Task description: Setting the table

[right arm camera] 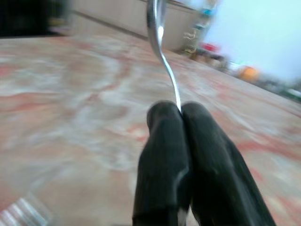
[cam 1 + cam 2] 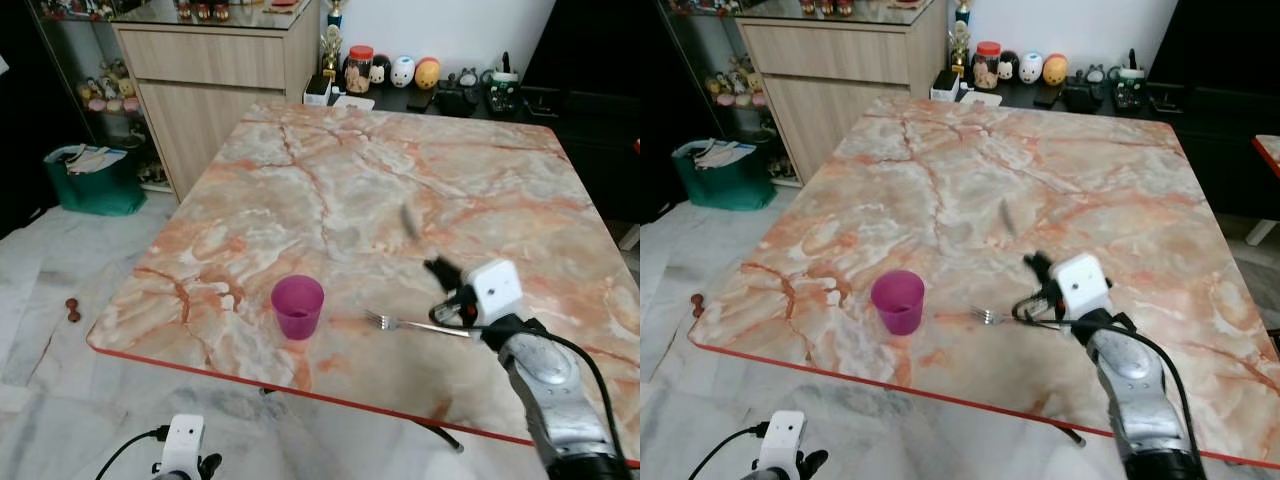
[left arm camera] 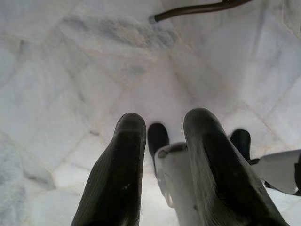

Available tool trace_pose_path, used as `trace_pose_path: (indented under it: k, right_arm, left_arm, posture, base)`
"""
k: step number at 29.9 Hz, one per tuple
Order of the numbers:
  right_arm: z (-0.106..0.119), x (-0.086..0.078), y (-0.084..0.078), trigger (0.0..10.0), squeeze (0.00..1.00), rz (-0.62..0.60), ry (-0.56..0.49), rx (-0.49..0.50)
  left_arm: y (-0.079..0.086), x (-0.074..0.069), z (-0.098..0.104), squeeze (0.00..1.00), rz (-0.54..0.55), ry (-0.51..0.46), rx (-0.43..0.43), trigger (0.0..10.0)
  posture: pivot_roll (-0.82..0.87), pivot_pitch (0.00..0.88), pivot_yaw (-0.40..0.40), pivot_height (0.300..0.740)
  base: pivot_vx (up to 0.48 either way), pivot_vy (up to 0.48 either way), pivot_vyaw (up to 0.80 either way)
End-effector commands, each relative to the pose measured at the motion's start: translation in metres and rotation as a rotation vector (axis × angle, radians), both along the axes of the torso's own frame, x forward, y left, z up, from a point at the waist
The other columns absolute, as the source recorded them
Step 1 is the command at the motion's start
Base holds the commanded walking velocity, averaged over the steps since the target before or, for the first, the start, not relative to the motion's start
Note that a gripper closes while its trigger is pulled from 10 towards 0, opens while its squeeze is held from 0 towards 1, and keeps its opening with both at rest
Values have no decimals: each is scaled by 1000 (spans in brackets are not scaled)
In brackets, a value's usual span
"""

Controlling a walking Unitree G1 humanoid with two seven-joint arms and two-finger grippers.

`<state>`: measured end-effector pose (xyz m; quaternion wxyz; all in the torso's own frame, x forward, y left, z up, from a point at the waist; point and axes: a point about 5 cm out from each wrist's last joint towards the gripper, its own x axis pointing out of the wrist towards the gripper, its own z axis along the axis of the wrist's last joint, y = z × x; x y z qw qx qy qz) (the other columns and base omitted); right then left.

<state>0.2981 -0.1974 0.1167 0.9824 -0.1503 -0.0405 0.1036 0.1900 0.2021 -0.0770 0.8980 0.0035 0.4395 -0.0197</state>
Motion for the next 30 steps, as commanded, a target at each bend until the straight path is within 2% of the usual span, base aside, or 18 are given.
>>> trace_pose_path:
  k: [1,2,4,8,11,15,22,26,27,30]
  right_arm:
    - [-4,-1,-7,10000,0,-138,-38,39]
    - [-5,-2,-9,10000,0,-219,-67,104]
    - [-9,-6,-7,10000,0,-254,-86,116]
    - [-16,-13,-15,10000,0,-380,-117,121]
    - [-24,-17,-18,10000,0,-440,-111,64]
    - [-32,-21,-14,10000,0,-428,-94,81]
    - [-32,-19,-10,10000,0,-375,-89,69]
    - [-32,-17,-21,10000,0,-458,-74,55]
    - [-31,-17,-27,10000,0,-506,-70,82]
    - [-28,-16,-32,10000,0,-547,-87,136]
  left_arm:
    - [-6,-8,-6,0,-29,39,11,10000]
    - [-12,-8,-6,0,-44,37,15,10000]
    - [-16,-7,-6,0,-47,26,23,10000]
    - [-20,-7,-7,0,-38,39,31,10000]
    - [-8,-12,-8,0,-21,53,41,10000]
    - [-5,-15,-9,0,-23,57,45,10000]
    - [-2,-16,-8,0,-31,53,45,10000]
    - [-1,-14,-7,0,-31,45,41,10000]
    - [-1,-13,-7,0,-31,43,40,10000]
    - [-1,-12,-6,0,-33,40,40,10000]
  posture:
    - [42,0,-17,740]
    - [43,0,-18,740]
    - [35,0,-20,740]
    - [44,0,-28,740]
    - [40,0,-30,740]
    - [37,0,-33,740]
    - [32,0,-31,740]
    - [32,0,-31,740]
    - [31,0,-29,740]
    - [31,0,-29,740]
  base:
    - [0,0,0]
    - [0,0,0]
    - [0,0,0]
    - [0,0,0]
    - [0,0,0]
    - [0,0,0]
    - [0,0,0]
    - [0,0,0]
    - [0,0,0]
    - [0,0,0]
